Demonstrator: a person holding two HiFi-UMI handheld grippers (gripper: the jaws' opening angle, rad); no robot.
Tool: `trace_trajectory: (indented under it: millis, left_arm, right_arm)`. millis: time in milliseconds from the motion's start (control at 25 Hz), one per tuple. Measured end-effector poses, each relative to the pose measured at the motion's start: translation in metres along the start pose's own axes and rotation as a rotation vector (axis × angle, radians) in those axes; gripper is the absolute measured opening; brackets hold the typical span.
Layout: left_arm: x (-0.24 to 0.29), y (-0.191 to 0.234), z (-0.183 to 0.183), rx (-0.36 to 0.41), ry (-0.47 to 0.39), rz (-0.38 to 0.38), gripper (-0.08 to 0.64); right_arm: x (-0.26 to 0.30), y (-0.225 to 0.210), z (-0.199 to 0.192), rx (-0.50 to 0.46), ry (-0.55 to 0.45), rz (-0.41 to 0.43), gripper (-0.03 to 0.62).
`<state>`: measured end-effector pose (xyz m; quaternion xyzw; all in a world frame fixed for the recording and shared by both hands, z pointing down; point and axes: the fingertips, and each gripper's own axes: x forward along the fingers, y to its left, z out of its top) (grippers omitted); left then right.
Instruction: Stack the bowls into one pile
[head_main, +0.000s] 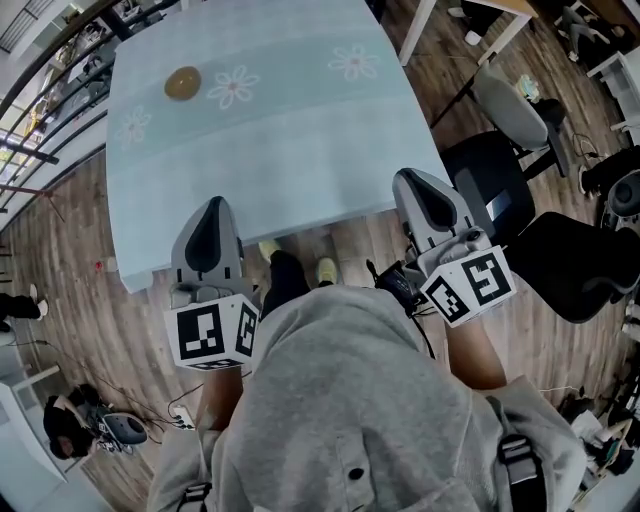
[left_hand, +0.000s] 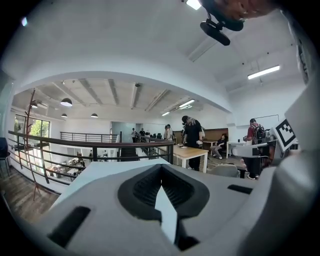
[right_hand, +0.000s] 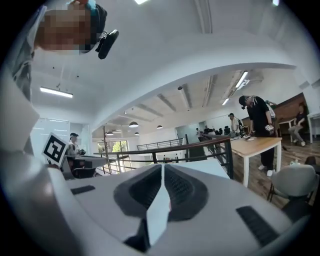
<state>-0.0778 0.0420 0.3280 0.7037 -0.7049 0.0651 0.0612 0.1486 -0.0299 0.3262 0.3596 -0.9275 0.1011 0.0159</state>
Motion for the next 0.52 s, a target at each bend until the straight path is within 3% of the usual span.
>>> trace_trajectory:
  millis: [520]
  left_arm:
    - [0.002,0.0,-0.008,0.02,0.009,0.029,0.018]
  right_arm:
    - [0.013,-0.001,-0.01,-0.004,0.004,0.052,0.038]
